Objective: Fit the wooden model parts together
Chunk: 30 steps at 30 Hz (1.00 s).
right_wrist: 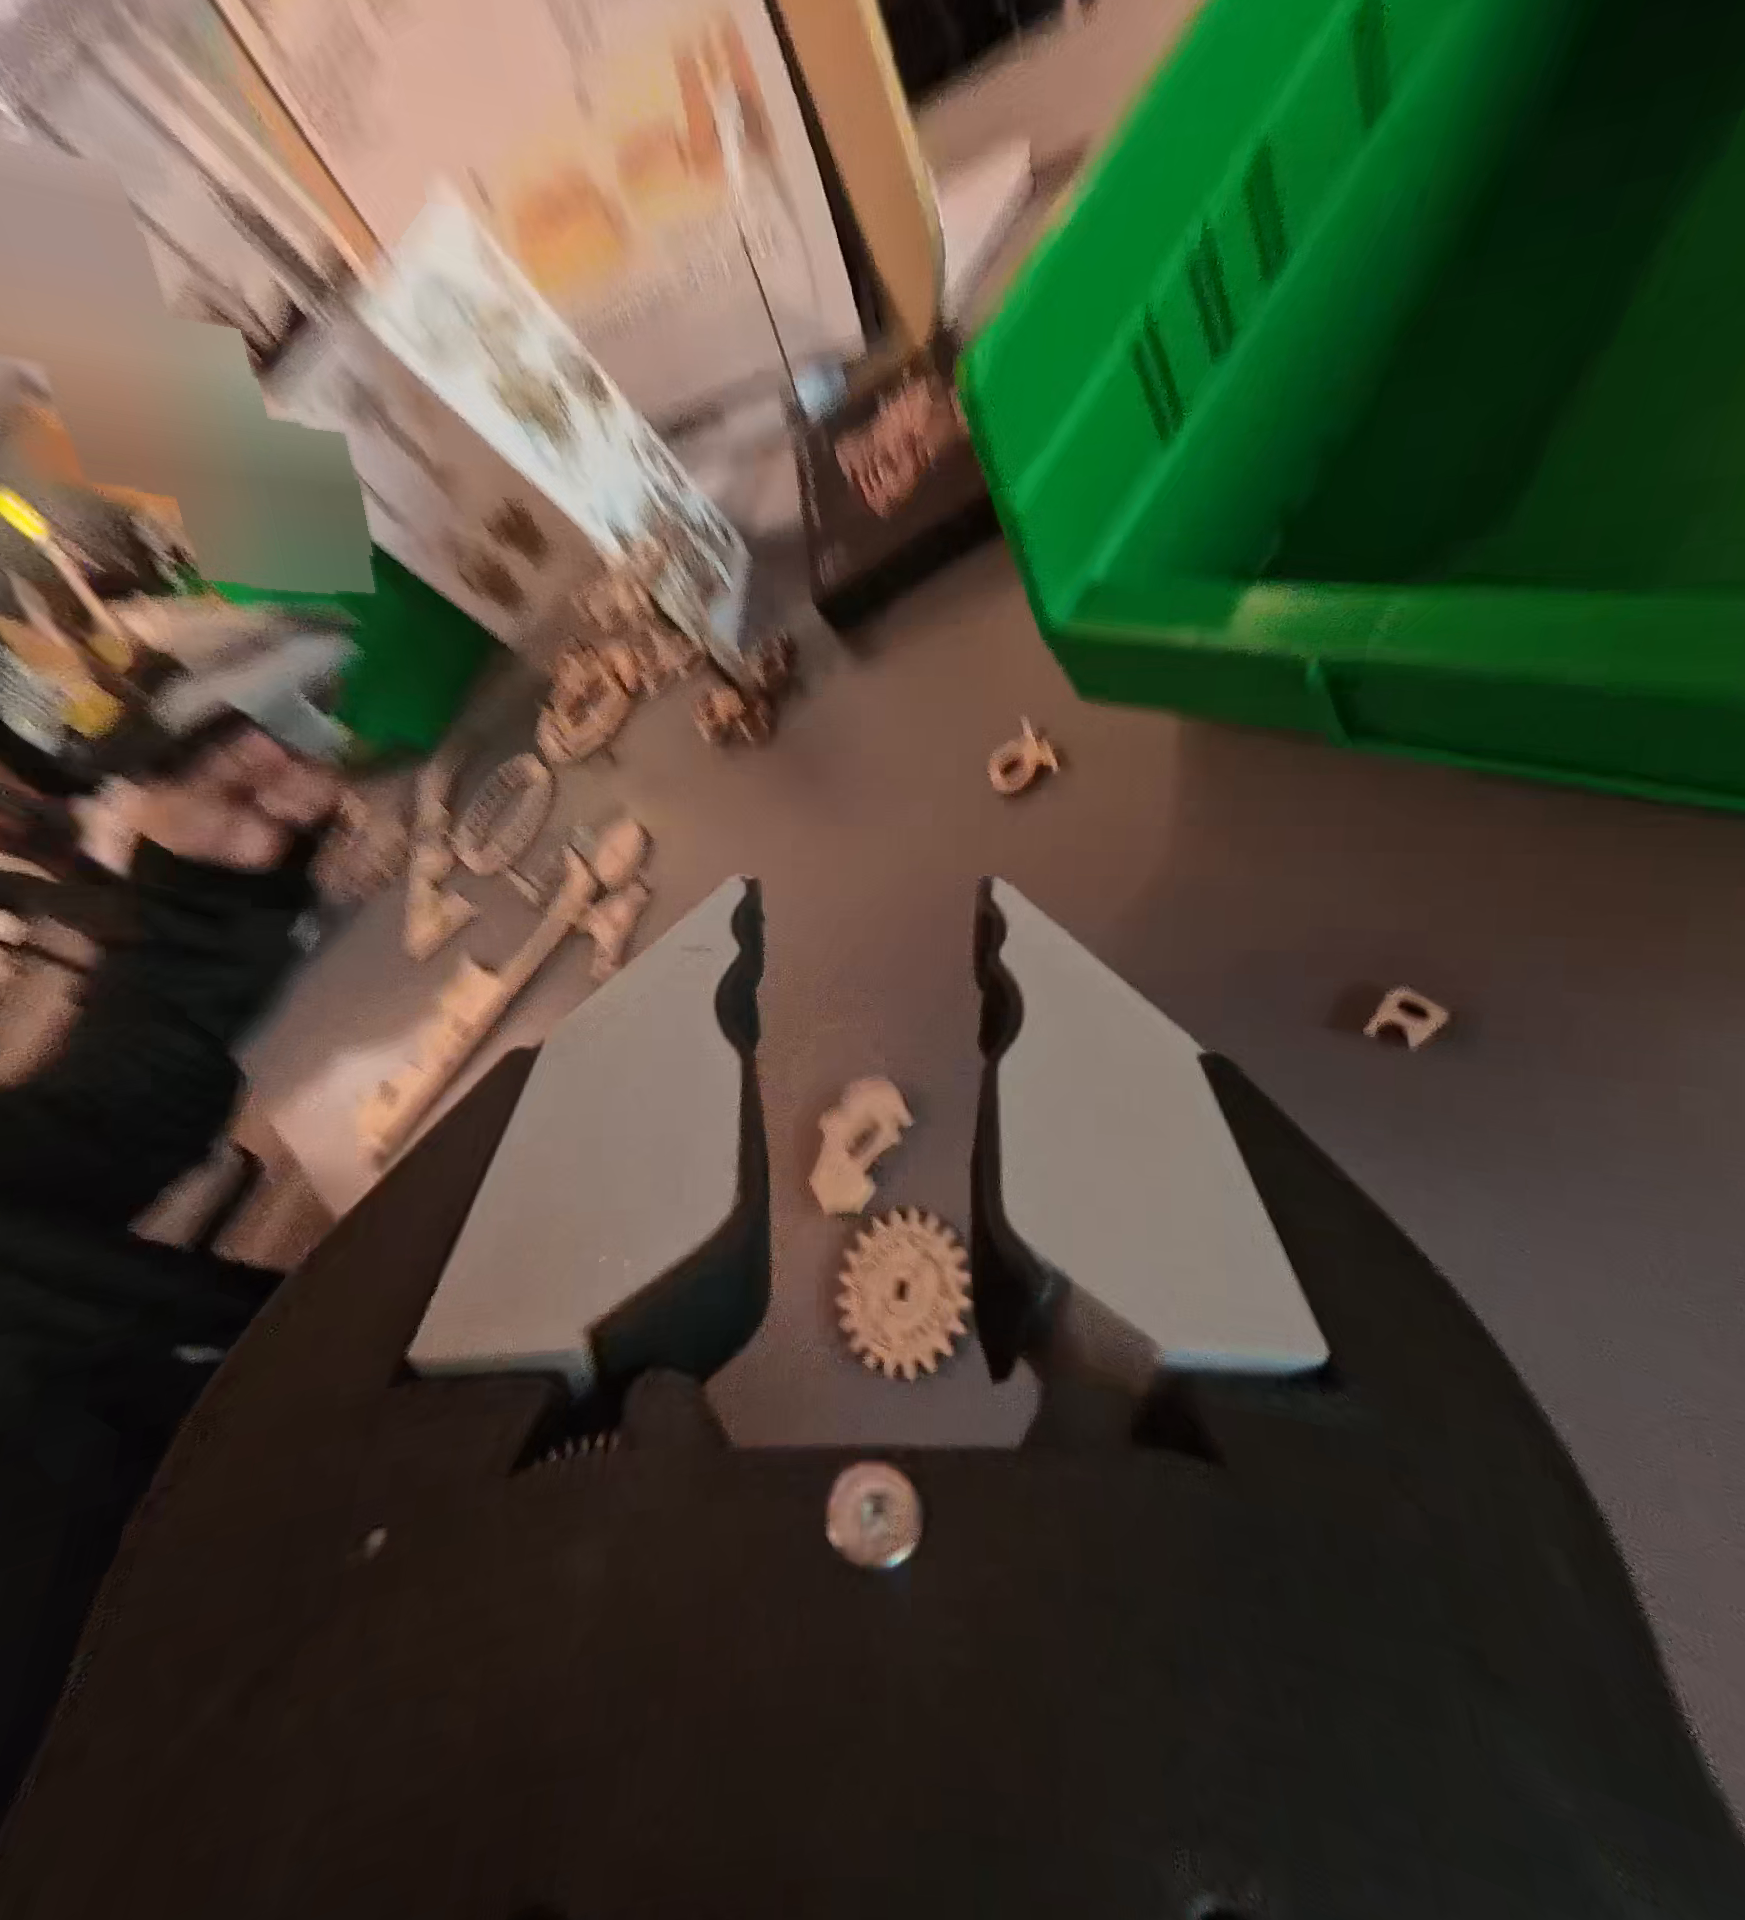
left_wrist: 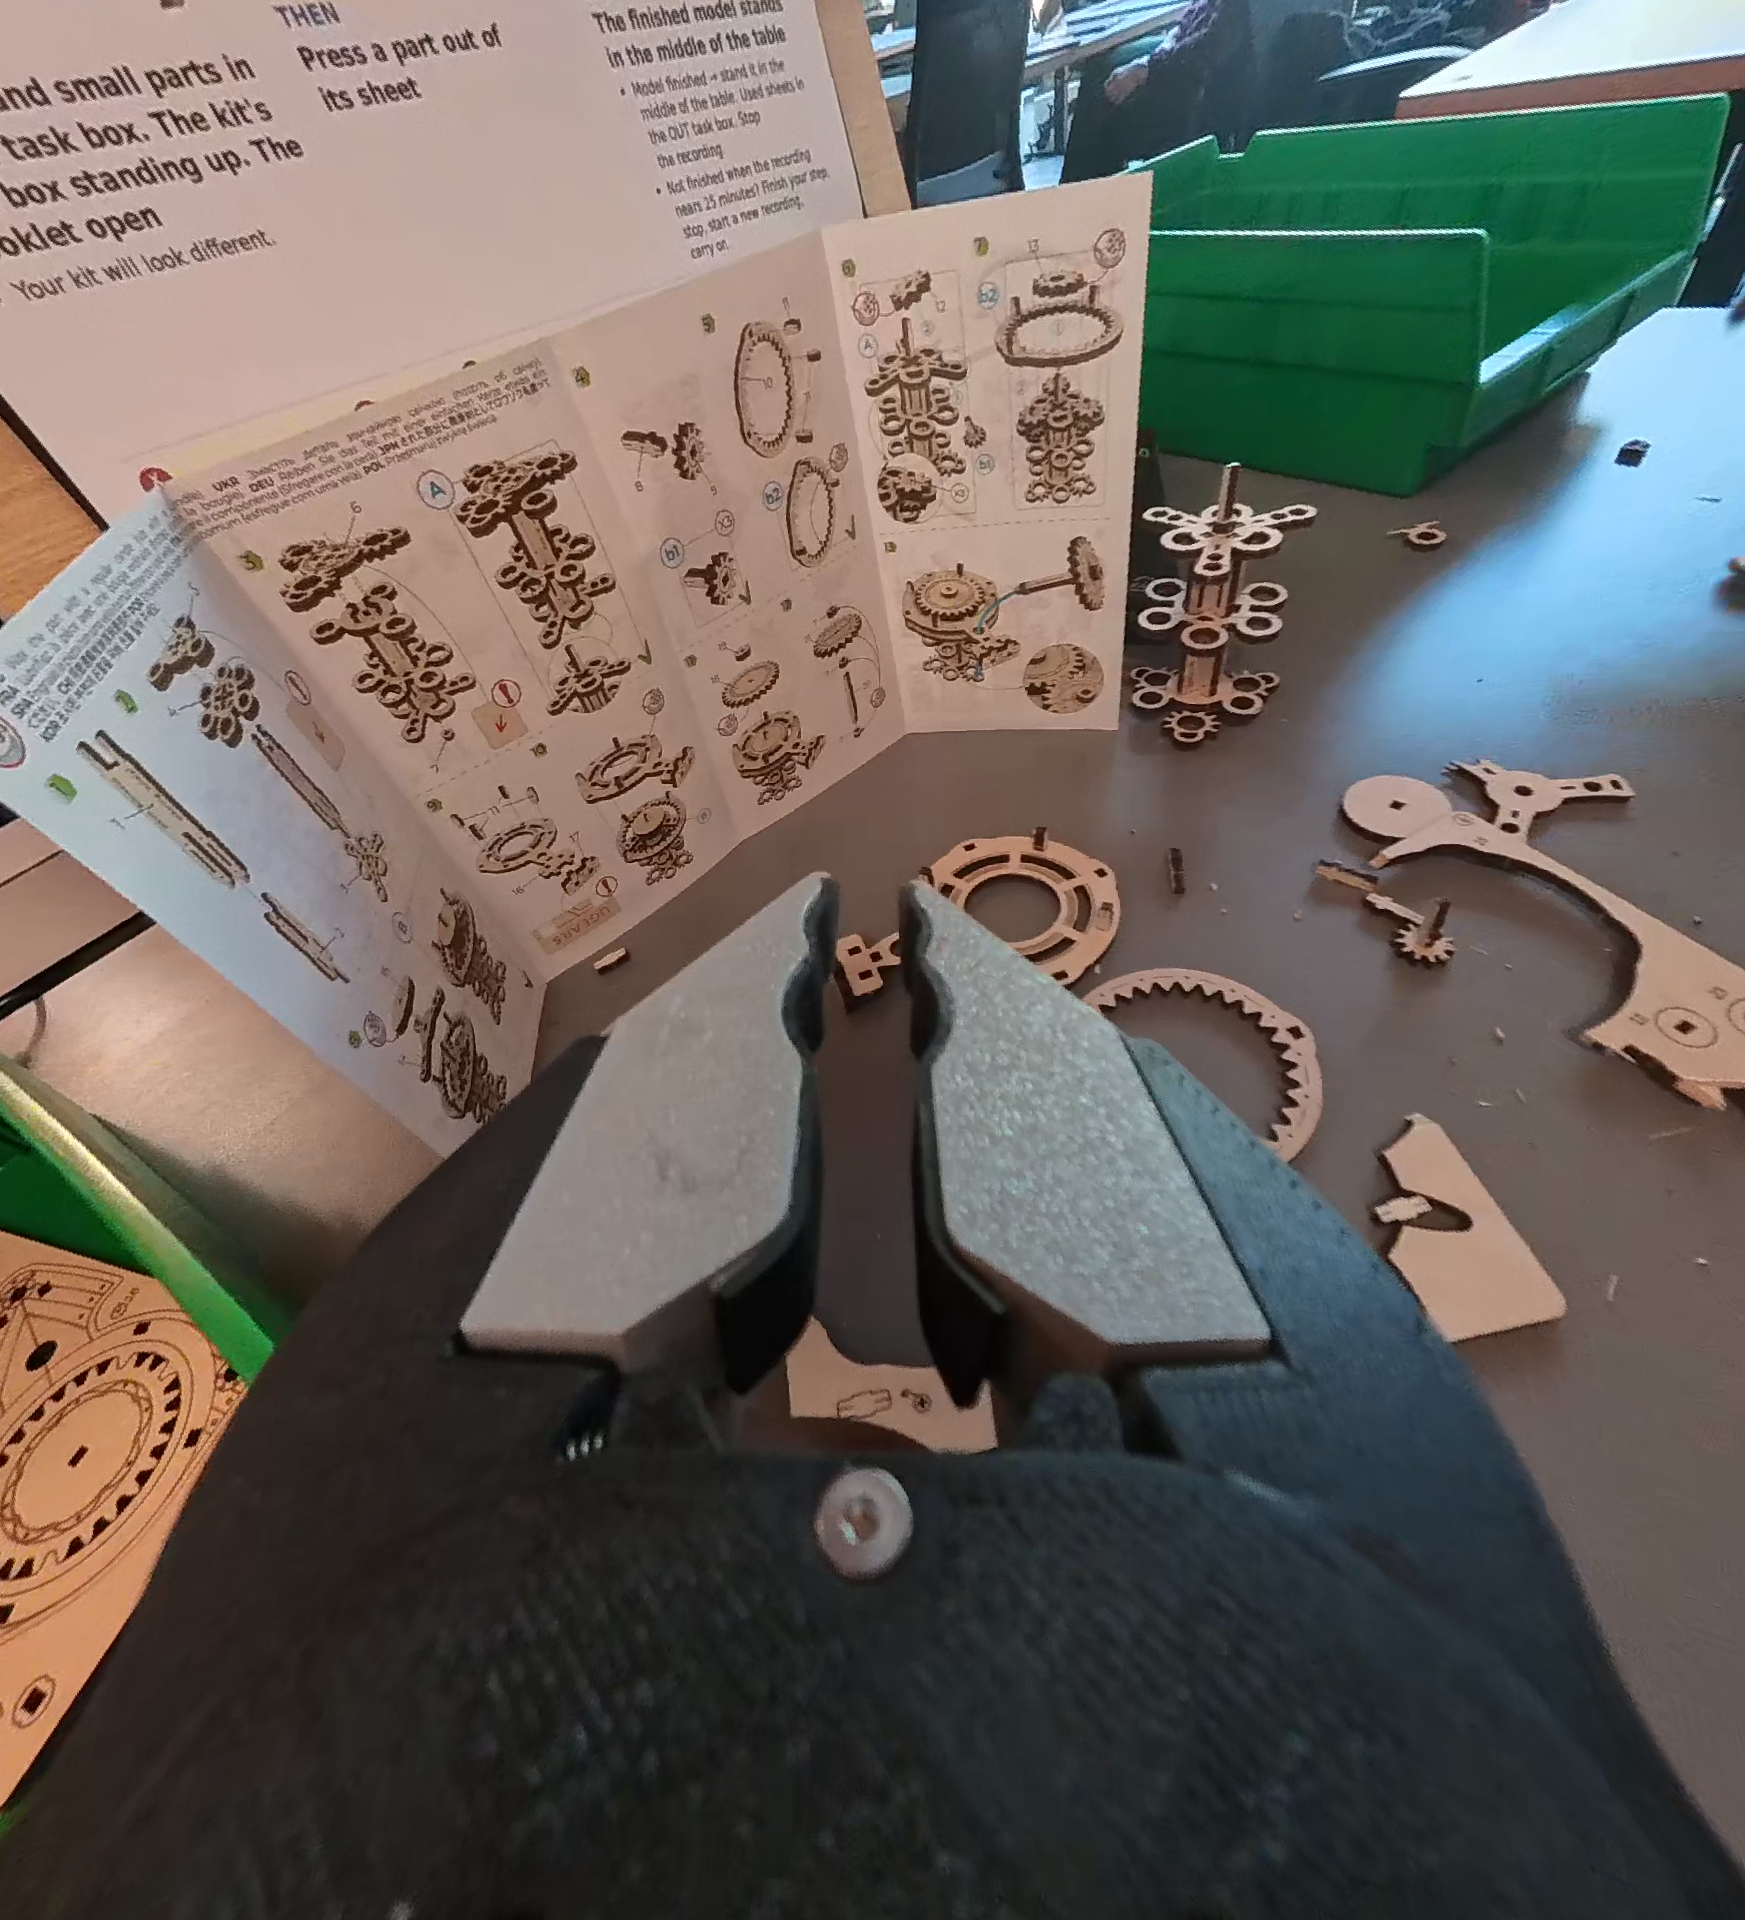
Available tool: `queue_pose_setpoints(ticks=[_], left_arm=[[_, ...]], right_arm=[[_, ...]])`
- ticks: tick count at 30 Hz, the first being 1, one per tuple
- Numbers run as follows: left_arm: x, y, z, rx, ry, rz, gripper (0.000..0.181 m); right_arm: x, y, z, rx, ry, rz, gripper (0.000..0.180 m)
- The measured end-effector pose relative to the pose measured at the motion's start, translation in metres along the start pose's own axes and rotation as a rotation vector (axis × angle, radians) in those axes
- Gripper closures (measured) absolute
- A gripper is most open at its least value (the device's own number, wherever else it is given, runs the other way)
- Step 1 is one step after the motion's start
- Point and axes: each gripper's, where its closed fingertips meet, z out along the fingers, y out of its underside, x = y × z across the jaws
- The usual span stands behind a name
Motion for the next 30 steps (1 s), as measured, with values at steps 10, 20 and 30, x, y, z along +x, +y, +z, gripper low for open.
queue_pose_setpoints(ticks=[10, 20, 30], left_arm=[[-0.001, -0.003, -0.001, 0.013, -0.007, 0.006, 0.173], [0.005, -0.003, -0.001, 0.02, 0.012, 0.022, 0.173], [0.018, -0.013, -0.002, 0.087, 0.039, 0.102, 0.174]], right_arm=[[0.011, -0.022, -0.043, 0.191, 0.14, -0.137, 0.127], [0.037, -0.047, 0.012, 0.013, 0.204, -0.518, 0.103], [0.019, -0.021, 0.051, -0.111, 0.069, -0.729, 0.15]])
